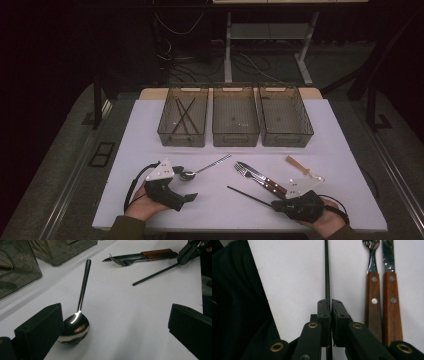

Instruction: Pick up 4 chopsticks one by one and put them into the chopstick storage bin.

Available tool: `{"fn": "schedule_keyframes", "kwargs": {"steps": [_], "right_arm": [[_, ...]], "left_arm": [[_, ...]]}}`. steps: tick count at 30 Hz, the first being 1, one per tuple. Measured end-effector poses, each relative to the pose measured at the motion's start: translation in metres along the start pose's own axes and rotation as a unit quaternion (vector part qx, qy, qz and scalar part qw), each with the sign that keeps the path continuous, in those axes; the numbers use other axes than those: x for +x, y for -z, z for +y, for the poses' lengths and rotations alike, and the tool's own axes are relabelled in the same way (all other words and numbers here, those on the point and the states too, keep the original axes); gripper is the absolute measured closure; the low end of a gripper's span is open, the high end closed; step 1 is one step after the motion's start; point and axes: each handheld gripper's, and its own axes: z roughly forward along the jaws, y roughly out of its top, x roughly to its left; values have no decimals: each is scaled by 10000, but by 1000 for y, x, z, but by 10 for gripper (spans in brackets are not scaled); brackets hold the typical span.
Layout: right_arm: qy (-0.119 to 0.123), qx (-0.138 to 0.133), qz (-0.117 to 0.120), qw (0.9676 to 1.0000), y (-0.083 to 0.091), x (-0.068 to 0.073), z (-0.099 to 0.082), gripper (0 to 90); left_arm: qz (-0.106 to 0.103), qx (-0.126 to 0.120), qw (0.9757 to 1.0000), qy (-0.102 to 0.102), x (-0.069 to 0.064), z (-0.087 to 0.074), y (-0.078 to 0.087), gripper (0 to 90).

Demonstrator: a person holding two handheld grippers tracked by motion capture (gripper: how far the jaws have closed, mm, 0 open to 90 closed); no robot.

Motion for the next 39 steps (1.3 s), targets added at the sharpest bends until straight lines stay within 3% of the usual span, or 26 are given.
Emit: {"fn": "schedule_keyframes", "kwargs": {"steps": [16,28,39], "right_arm": [[-99,-512,41,9986,20,-8,5,860],[-236,-945,123,9952,31,-15,12,860],[-256,-1236,9,9920,39,-26,27,859]], "left_arm": [[-3,7,10000,7,0,0,0,0],[-4,18,10000,-3,0,0,0,0],[10,-7,10000,35,0,0,-1,0]]}}
